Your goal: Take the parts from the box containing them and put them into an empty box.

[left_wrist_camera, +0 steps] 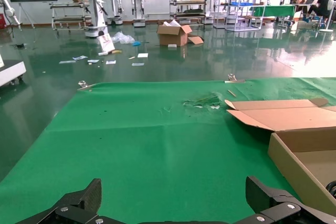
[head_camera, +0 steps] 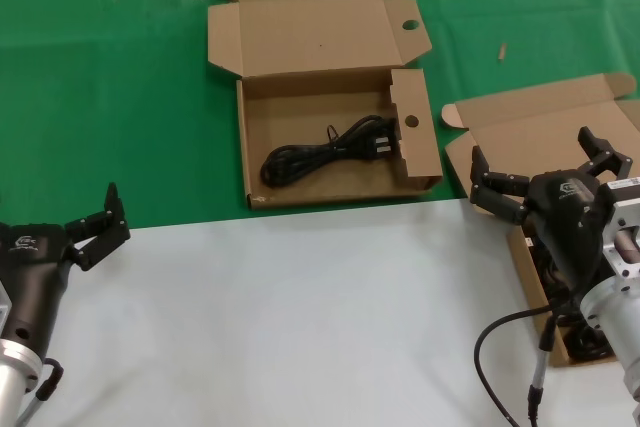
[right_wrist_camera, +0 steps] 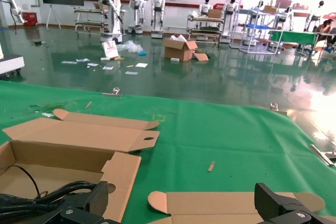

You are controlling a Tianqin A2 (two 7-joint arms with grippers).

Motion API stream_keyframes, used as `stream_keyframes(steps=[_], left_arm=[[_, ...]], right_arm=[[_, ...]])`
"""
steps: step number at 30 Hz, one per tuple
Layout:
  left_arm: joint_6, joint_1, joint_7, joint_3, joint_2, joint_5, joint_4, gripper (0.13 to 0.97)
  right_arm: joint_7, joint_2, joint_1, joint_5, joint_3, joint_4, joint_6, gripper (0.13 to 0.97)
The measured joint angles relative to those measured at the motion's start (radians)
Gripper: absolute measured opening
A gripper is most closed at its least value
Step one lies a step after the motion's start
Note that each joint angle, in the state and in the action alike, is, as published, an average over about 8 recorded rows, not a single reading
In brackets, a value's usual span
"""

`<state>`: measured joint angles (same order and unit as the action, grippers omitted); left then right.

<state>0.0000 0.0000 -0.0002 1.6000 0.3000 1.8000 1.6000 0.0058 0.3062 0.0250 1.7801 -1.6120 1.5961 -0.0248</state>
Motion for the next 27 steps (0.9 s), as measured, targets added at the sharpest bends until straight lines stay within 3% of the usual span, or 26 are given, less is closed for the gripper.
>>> stream_keyframes(steps=[27], left_arm=[[0.0, 0.0, 0.0, 0.0, 0.0, 0.0, 0.0, 0.966]], right_arm=[[0.0, 0.0, 0.0, 0.0, 0.0, 0.0, 0.0, 0.966]])
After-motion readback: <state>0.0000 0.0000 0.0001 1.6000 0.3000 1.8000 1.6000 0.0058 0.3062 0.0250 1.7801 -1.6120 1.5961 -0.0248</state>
